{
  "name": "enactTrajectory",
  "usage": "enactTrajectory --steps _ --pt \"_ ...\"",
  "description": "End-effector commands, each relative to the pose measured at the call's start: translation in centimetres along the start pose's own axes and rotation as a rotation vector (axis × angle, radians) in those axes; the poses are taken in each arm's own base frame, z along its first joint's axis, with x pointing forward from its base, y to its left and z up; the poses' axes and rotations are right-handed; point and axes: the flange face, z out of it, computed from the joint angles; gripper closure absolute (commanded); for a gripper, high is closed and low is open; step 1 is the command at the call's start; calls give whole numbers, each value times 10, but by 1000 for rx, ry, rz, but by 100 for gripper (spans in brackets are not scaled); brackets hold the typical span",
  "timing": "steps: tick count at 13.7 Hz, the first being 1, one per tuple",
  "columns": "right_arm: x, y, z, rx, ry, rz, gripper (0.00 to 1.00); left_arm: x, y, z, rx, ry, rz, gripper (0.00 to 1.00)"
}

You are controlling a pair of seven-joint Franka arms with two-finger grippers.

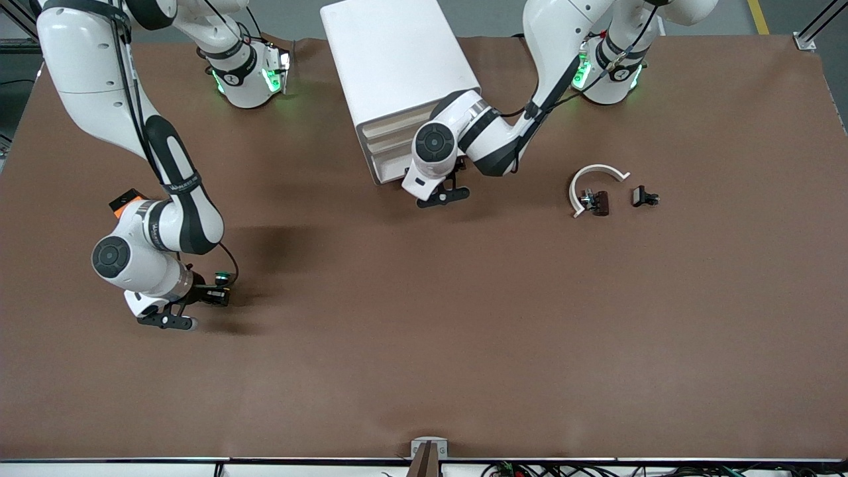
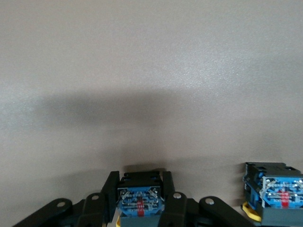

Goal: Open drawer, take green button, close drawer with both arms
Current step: 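Push the drawer shut into the cabinet with the left gripper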

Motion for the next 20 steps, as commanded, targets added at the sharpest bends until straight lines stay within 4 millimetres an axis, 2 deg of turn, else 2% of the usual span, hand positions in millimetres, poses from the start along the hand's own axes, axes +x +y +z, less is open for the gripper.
enactTrajectory --steps 1,8,11,13,16,18,20 --pt "-11 -2 -2 11 -21 19 100 -17 1 3 14 -11 -8 0" --pt "-7 4 -12 11 -6 21 100 -42 12 10 16 -36 -32 0" --pt "-5 5 -20 9 6 12 100 -30 12 0 -7 -37 -52 0" --pt "-3 5 -23 5 11 8 100 -3 9 -24 -53 -20 -73 0" --pt "-3 6 -22 2 11 5 100 56 -10 -73 -136 14 -153 0" --pt "-4 9 -19 1 7 8 100 96 -40 -117 -195 56 -203 0" --pt "-4 10 -20 1 8 10 100 124 -71 -156 -228 117 -211 0"
